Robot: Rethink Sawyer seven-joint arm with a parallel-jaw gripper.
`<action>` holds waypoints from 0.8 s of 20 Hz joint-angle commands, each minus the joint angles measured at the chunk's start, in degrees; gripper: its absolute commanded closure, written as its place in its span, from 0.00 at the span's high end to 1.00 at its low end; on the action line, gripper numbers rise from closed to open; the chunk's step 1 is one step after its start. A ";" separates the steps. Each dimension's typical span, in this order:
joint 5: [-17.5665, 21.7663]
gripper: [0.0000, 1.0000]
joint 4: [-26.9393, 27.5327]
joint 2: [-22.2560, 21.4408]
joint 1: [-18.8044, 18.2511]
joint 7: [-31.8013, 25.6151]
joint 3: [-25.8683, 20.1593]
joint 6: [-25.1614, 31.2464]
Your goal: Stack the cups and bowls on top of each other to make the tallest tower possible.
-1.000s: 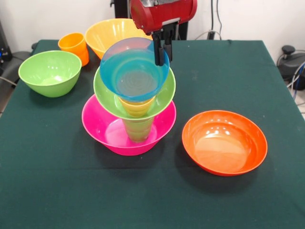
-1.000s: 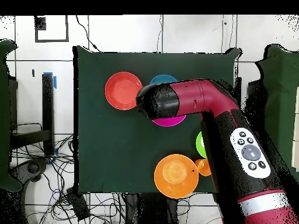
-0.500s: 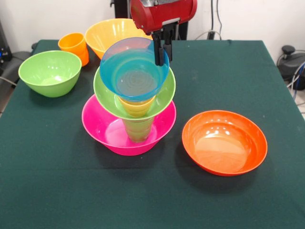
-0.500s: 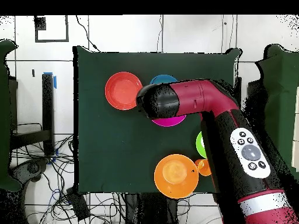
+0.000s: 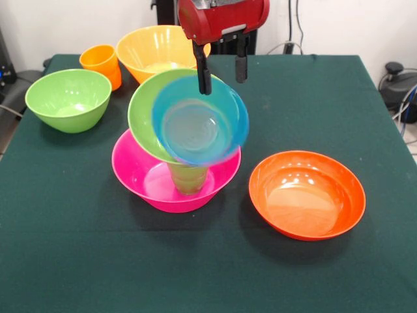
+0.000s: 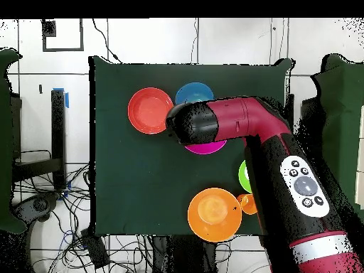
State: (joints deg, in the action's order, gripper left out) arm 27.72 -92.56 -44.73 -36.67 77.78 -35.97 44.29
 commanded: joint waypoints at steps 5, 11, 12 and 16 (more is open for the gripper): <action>1.67 1.00 1.23 4.41 0.64 -3.35 0.67 3.24; 1.62 1.00 0.67 3.60 0.58 -3.06 0.81 3.30; 1.60 1.00 0.54 3.35 0.63 -2.93 0.87 3.37; 1.35 1.00 0.43 2.99 0.69 -2.91 0.85 3.90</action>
State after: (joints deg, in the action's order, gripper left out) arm 27.72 -92.37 -44.74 -36.67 77.78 -35.97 44.29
